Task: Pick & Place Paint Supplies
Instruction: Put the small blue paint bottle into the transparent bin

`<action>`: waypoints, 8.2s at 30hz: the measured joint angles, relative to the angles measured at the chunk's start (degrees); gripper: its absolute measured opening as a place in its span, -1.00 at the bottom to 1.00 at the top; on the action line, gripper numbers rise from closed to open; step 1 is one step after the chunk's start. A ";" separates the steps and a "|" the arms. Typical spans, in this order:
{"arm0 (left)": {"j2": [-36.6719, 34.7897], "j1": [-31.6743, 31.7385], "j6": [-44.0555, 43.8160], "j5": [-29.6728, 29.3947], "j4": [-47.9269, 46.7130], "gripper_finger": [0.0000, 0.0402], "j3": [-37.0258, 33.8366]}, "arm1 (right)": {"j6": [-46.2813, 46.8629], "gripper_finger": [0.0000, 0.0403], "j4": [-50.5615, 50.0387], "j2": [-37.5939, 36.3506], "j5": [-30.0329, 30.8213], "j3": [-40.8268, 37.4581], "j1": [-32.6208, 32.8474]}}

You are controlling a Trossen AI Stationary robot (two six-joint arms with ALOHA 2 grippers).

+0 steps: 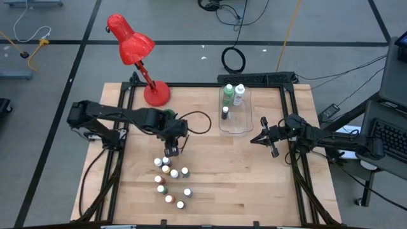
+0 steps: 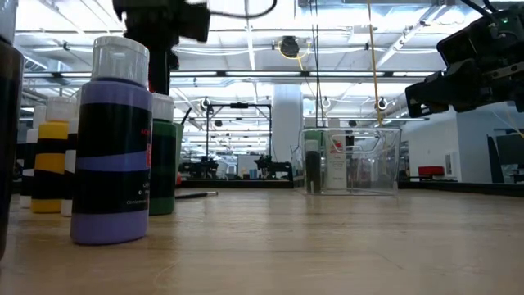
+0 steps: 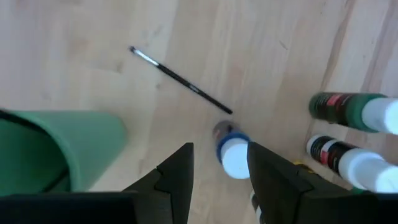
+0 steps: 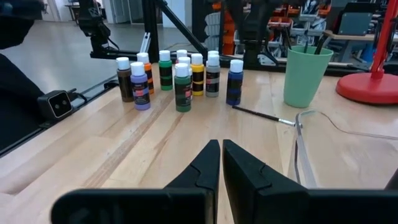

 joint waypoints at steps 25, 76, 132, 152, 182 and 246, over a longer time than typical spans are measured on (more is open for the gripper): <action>0.61 -3.56 2.83 2.73 1.75 0.07 -4.56 | 0.40 -0.92 -0.12 0.28 4.22 -0.02 0.00; 5.11 -3.25 7.33 3.14 1.98 -0.52 -4.73 | -0.02 -0.92 0.16 0.76 4.59 -0.01 0.00; 51.63 16.31 39.36 -4.15 11.89 -0.52 60.88 | -12.02 -0.92 9.19 1.14 -1.81 -0.02 10.29; 53.51 17.11 43.81 -5.58 11.76 -0.27 60.90 | -12.11 -0.92 9.21 1.38 -1.77 -0.02 10.29; 53.50 19.49 37.33 -0.23 17.40 -0.24 60.90 | -12.07 -0.92 8.24 1.51 -1.79 -0.02 10.27; -41.98 9.86 18.57 -10.07 85.29 -0.99 -59.67 | -7.08 -0.92 24.36 10.34 13.20 1.85 12.34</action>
